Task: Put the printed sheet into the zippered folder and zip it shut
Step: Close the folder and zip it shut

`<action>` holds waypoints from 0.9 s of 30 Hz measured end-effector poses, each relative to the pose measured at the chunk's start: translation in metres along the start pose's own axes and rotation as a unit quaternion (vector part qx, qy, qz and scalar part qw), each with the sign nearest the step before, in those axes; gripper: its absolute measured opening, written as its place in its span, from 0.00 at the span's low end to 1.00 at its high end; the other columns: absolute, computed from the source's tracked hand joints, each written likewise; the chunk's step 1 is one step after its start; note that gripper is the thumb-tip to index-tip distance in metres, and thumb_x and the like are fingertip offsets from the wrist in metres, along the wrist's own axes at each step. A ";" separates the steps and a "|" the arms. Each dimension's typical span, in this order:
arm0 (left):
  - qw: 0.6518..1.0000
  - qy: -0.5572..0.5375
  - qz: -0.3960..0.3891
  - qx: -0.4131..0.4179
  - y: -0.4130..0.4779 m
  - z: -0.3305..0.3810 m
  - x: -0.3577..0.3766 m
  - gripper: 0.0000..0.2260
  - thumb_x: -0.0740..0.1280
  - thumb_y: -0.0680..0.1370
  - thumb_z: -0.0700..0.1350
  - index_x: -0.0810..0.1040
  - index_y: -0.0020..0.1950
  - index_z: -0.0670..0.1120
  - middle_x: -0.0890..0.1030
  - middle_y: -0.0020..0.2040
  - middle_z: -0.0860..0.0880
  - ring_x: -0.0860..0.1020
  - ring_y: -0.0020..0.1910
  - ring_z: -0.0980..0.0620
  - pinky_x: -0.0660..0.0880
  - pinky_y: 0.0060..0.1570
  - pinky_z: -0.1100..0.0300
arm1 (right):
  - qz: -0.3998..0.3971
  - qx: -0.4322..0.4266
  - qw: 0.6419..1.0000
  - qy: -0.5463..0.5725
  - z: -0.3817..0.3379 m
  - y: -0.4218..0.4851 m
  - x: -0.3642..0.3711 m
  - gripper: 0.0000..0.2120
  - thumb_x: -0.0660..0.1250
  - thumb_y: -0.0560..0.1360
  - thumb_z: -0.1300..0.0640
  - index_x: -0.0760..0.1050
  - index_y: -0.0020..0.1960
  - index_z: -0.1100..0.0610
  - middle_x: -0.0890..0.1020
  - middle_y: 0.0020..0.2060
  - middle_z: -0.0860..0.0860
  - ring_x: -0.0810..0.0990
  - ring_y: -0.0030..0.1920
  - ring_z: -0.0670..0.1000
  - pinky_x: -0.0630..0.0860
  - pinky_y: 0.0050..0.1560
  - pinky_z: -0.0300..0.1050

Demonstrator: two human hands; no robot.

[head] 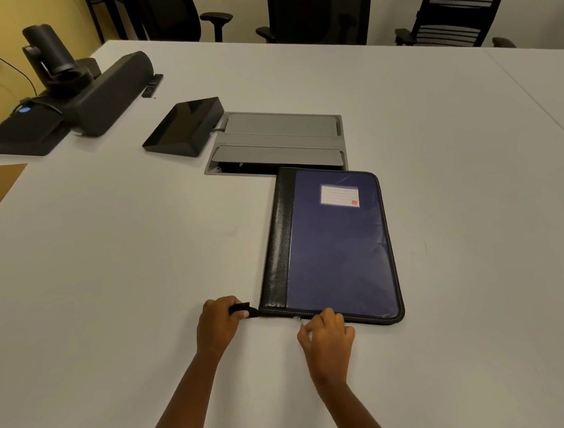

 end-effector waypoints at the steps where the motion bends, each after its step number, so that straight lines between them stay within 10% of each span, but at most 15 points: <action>1: 1.000 0.000 0.000 -0.001 0.000 0.001 0.000 0.06 0.69 0.73 0.40 0.81 0.46 0.38 0.82 0.40 0.39 0.73 0.42 0.47 0.74 0.43 0.50 | 0.003 0.006 1.000 0.005 0.006 0.000 -0.001 0.11 0.80 0.55 0.59 0.77 0.29 0.57 0.78 0.27 0.52 0.76 0.28 0.51 0.73 0.28 0.44; 27: 0.999 0.032 0.005 -0.028 -0.006 0.006 0.000 0.05 0.68 0.73 0.40 0.80 0.44 0.38 0.81 0.40 0.38 0.77 0.45 0.39 0.74 0.41 0.50 | 0.014 0.142 0.988 0.050 0.150 0.012 -0.048 0.05 0.67 0.71 0.60 0.78 0.40 0.62 0.78 0.44 0.58 0.74 0.47 0.58 0.64 0.47 0.50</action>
Point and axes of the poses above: each hand's wrist, its own y-axis towards the middle knuckle, its own x-axis out of the palm, z = x × y, the point moved 4 cm from there along y, towards the middle knuckle
